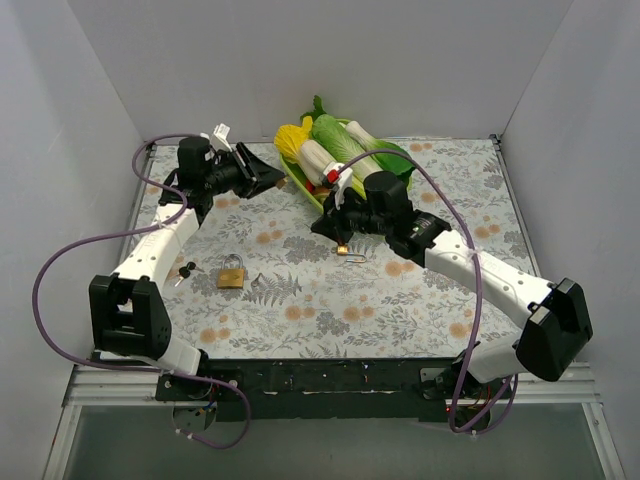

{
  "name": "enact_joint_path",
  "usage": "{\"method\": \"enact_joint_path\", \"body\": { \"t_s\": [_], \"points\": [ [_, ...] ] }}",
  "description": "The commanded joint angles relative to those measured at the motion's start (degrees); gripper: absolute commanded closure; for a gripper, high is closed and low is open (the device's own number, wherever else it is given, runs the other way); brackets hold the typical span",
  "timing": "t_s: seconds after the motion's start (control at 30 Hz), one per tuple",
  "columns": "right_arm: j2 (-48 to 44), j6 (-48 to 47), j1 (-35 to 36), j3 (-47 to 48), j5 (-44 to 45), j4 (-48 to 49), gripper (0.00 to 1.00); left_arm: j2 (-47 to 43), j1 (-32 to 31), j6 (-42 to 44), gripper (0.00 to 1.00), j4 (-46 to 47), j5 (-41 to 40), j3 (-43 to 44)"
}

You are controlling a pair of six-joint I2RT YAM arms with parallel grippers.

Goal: Lock with the key
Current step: Lock the lock, then place the lock at the center of the board.

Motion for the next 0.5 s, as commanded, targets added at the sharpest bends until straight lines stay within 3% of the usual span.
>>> {"method": "enact_joint_path", "body": {
  "t_s": [0.0, 0.17, 0.47],
  "points": [
    [-3.23, -0.23, -0.5, -0.99, 0.81, 0.32, 0.99, -4.45, -1.09, 12.98, 1.0, -11.93, 0.44, -1.65],
    [-4.46, 0.13, -0.94, -3.54, 1.16, 0.58, 0.99, -6.92, -4.41, 25.29, 1.0, -26.53, -4.39, -7.19],
    [-4.99, -1.36, -0.94, -4.78, 0.9, 1.64, 0.99, -0.77, -11.8, 25.58, 1.0, -38.67, -20.1, -9.4]
  ]
}}
